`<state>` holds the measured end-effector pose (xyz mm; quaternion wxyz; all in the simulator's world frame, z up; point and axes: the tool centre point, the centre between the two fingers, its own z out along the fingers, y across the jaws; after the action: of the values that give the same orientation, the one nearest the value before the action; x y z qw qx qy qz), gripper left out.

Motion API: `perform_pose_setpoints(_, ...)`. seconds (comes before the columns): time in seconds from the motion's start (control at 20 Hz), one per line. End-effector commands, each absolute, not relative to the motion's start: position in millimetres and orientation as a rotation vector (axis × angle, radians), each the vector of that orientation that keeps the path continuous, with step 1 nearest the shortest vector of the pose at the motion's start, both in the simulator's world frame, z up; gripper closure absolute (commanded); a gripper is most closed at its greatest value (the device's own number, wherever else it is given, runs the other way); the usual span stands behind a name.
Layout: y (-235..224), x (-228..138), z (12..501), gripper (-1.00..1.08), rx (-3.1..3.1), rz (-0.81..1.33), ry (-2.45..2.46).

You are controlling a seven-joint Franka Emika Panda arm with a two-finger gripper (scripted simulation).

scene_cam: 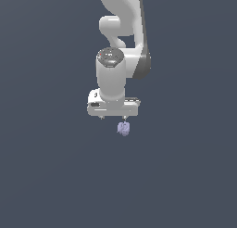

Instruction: Pick up the object and move it to a goal position.

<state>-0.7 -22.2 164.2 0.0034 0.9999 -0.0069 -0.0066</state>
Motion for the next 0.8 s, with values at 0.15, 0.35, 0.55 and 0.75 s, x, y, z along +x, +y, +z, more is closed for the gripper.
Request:
perform_pose_setpoints(0.15,-19,0,165,-0.92,3.139,-0.016,-0.008)
perform_pose_setpoints(0.35,-6,4,168,-0.92,3.155,0.0,0.04)
perform_pose_setpoints(0.55,-1,5,169,-0.92,3.16,0.006,0.056)
perform_pose_setpoints(0.75,-2,5,170,-0.92,3.159,0.005,0.056)
